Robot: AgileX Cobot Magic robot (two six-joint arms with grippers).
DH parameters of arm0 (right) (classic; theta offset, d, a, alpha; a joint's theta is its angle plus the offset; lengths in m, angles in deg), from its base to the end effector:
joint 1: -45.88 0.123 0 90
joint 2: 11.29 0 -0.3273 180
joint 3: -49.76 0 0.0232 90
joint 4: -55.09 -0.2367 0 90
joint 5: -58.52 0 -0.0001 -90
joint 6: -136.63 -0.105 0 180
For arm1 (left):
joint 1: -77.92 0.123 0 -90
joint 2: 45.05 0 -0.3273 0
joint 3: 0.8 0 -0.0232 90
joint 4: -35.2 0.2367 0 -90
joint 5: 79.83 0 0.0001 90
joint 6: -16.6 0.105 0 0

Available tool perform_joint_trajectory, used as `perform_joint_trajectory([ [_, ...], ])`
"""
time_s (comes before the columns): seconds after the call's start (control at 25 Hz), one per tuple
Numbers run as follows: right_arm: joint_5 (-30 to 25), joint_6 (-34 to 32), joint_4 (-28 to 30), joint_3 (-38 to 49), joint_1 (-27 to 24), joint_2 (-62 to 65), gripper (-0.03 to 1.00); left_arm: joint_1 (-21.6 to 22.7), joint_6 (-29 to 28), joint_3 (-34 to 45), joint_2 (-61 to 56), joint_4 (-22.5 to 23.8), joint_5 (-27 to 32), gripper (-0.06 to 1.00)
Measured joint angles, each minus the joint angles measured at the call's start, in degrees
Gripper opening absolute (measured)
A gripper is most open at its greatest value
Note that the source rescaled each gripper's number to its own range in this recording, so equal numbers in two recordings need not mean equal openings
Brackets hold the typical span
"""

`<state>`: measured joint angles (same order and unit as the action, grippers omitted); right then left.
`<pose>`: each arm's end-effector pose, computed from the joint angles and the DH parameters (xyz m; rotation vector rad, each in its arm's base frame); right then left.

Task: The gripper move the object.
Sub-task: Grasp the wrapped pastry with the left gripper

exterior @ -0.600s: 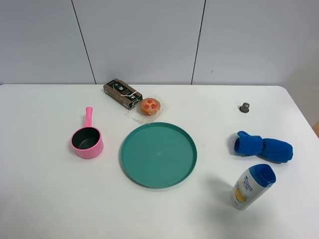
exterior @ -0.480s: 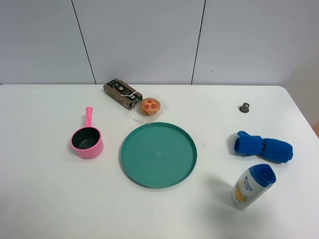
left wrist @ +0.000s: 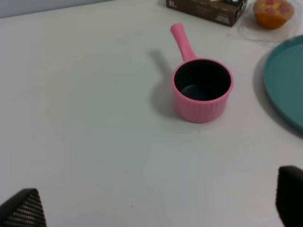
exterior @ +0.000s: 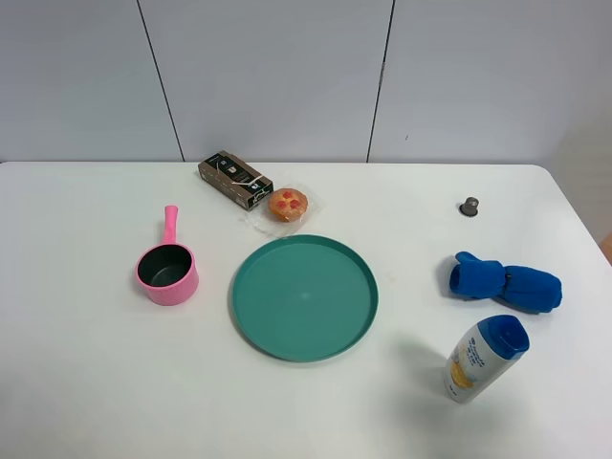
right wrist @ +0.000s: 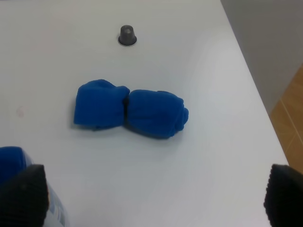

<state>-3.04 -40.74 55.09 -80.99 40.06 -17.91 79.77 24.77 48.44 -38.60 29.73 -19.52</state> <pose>-0.0488 0.0050 0.2643 0.0571 2.0500 -0.0918 -0.0484 -0.0103 0.2666 0.1160 2.0176 -0.0030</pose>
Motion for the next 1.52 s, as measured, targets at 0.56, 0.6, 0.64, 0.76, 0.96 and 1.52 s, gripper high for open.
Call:
perform_joint_trajectory([
  [0.56, 0.0, 0.0, 0.0, 0.0, 0.0, 0.0, 1.0, 0.0, 0.1, 0.0, 0.0, 0.0, 0.0, 1.0],
  [0.6, 0.0, 0.0, 0.0, 0.0, 0.0, 0.0, 1.0, 0.0, 0.1, 0.0, 0.0, 0.0, 0.0, 1.0],
  [0.64, 0.0, 0.0, 0.0, 0.0, 0.0, 0.0, 1.0, 0.0, 0.1, 0.0, 0.0, 0.0, 0.0, 1.0],
  [0.76, 0.0, 0.0, 0.0, 0.0, 0.0, 0.0, 1.0, 0.0, 0.0, 0.0, 0.0, 0.0, 0.0, 1.0],
  [0.96, 0.0, 0.0, 0.0, 0.0, 0.0, 0.0, 1.0, 0.0, 0.0, -0.2, 4.6, -0.2, -0.1, 1.0],
  [1.52, 0.0, 0.0, 0.0, 0.0, 0.0, 0.0, 1.0, 0.0, 0.1, -14.1, 36.1, -1.5, -8.1, 1.0],
])
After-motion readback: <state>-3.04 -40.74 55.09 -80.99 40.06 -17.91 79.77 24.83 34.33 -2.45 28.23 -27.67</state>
